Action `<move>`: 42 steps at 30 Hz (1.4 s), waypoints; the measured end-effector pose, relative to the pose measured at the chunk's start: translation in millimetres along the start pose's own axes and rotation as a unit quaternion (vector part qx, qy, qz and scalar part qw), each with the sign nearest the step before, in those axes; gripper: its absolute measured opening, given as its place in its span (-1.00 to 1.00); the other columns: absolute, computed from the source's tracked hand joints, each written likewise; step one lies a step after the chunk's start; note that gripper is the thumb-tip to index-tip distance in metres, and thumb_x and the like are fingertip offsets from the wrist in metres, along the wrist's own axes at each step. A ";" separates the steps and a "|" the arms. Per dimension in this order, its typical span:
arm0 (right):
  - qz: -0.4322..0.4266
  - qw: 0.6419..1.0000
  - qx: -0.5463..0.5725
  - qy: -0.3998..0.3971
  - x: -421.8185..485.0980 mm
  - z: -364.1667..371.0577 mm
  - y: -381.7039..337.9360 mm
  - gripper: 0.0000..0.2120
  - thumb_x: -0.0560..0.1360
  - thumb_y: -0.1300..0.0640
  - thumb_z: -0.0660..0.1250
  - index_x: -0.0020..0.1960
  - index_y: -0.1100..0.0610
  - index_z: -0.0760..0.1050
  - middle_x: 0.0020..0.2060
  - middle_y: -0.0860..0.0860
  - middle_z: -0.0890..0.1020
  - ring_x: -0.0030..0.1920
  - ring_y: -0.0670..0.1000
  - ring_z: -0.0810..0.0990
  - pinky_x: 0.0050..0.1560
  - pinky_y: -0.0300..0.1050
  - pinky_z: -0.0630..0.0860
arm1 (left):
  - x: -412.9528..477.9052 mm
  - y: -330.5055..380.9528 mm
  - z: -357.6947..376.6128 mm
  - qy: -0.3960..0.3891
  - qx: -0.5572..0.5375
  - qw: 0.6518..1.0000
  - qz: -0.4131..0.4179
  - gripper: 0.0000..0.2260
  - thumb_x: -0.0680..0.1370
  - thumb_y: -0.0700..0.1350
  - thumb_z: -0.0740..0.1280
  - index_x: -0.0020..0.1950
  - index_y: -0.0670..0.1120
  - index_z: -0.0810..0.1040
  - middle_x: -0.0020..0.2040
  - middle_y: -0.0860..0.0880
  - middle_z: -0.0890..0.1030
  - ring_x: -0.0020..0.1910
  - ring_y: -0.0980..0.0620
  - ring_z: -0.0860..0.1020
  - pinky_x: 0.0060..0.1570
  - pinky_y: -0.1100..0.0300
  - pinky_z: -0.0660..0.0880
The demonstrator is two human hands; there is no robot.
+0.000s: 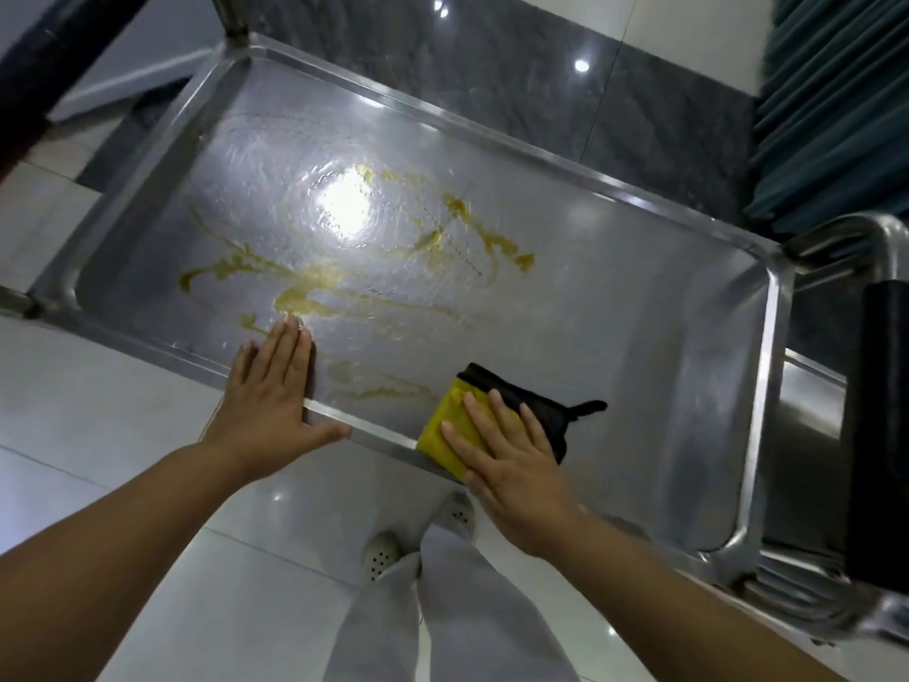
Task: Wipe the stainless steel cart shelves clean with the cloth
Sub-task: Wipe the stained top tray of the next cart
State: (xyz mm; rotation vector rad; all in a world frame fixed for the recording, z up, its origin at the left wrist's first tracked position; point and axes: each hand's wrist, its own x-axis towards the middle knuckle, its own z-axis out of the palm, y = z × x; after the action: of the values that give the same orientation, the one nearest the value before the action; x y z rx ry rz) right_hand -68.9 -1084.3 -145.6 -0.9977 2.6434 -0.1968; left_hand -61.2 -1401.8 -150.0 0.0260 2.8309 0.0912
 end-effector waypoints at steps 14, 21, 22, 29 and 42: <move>0.134 0.990 -0.031 0.020 173.0 -82.3 139.4 -0.45 0.57 -0.27 -0.21 0.54 -0.20 -0.05 0.56 -0.09 -0.10 0.55 0.05 -0.14 0.48 0.07 -0.15 | 0.8 2.8 0.0 0.005 0.002 1.000 0.004 -0.03 0.42 0.49 -0.03 0.54 -0.22 -0.07 0.55 -0.19 -0.08 0.53 -0.07 -0.15 0.44 0.07 -0.22; 0.200 0.980 -0.015 0.012 222.8 -101.6 161.0 -0.50 0.65 -0.14 -0.08 0.56 -0.13 -0.06 0.56 -0.03 -0.17 0.54 0.09 -0.19 0.48 0.14 -0.17 | 2.1 -1.3 4.4 0.011 0.000 1.000 0.000 -0.04 0.42 0.49 -0.03 0.55 -0.17 -0.13 0.56 -0.15 -0.12 0.53 -0.07 -0.15 0.44 0.07 -0.20; 0.197 0.980 -0.011 0.013 217.1 -99.1 153.3 -0.50 0.65 -0.14 -0.08 0.56 -0.13 -0.05 0.56 -0.03 -0.16 0.54 0.10 -0.19 0.48 0.14 -0.17 | 1.8 -1.3 4.0 0.009 -0.002 1.000 0.001 -0.04 0.42 0.49 -0.02 0.55 -0.16 -0.14 0.56 -0.14 -0.12 0.53 -0.06 -0.15 0.44 0.07 -0.21; 0.035 0.998 -0.049 0.006 130.8 -47.1 48.9 -0.44 0.56 -0.19 -0.16 0.53 -0.13 0.10 0.55 0.03 0.06 0.53 0.18 0.03 0.44 0.20 0.01 | 1.4 -1.0 0.8 -0.010 0.010 1.000 -0.005 -0.04 0.42 0.50 -0.05 0.55 -0.18 -0.11 0.55 -0.15 -0.08 0.53 -0.07 -0.13 0.44 0.04 -0.17; -0.058 0.995 -0.076 0.007 141.8 -36.2 34.3 -0.47 0.56 -0.22 -0.16 0.52 -0.20 0.08 0.54 -0.06 0.09 0.54 0.11 0.02 0.46 0.10 -0.12 | 0.3 2.5 -1.2 -0.008 -0.004 1.000 -0.009 -0.04 0.42 0.50 -0.05 0.55 -0.17 -0.11 0.56 -0.11 -0.14 0.53 -0.04 -0.15 0.44 0.08 -0.20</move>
State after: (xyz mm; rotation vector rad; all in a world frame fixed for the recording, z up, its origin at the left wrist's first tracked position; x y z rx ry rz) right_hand -203.0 -1151.9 -153.0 -1.2032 2.6477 -0.0291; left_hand -61.9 -1399.4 -148.7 -0.0005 2.8142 0.0964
